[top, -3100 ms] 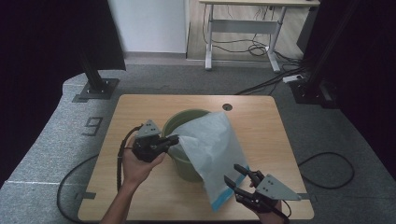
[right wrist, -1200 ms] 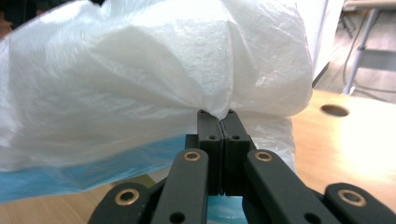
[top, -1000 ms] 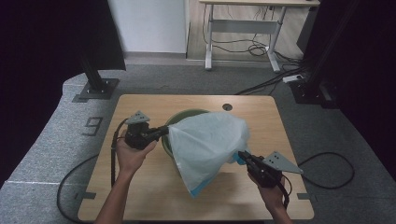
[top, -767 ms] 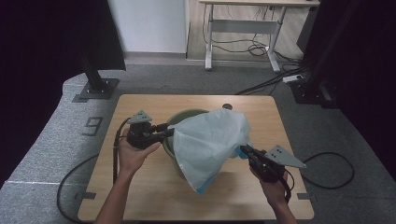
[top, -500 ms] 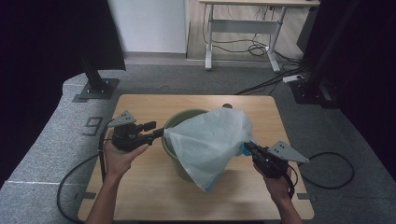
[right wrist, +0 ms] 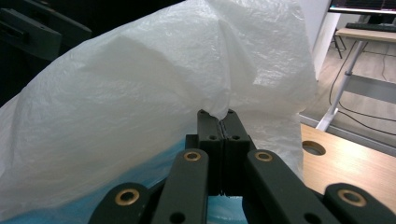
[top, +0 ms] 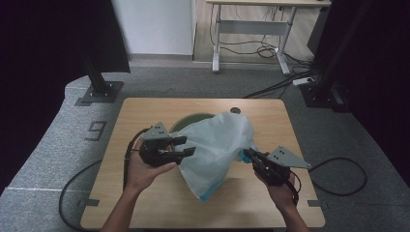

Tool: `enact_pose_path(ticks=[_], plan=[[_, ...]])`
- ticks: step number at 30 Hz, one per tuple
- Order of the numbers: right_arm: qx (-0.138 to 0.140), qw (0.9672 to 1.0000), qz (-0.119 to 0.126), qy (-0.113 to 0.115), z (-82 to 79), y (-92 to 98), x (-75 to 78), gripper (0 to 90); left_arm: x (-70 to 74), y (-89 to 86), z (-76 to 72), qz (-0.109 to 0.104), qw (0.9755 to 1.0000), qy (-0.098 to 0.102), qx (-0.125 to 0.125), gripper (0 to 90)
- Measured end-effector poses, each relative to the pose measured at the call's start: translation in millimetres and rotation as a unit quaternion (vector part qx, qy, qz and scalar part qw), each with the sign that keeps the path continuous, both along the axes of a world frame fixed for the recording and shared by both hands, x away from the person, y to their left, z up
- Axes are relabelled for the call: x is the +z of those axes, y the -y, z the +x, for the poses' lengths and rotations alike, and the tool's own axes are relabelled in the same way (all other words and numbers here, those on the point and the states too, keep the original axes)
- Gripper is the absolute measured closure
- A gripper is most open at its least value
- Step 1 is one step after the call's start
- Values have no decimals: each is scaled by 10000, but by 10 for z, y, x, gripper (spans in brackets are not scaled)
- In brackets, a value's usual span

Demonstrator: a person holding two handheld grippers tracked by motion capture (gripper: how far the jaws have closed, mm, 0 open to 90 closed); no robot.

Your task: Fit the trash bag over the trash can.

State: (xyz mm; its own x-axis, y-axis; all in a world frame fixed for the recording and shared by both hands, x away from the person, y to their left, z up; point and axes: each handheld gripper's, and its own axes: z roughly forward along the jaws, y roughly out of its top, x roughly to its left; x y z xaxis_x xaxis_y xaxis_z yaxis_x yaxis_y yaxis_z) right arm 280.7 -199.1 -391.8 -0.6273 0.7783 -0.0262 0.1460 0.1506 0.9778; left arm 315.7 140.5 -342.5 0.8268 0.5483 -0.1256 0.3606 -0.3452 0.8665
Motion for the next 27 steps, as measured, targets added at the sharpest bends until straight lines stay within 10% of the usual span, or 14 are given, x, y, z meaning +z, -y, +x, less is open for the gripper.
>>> enact_pose_path(ticks=[27], plan=[[37, 9991, -39, -431, 81, -231, 23, 881, -139, 356, -229, -40, 9989, -62, -461, 359]])
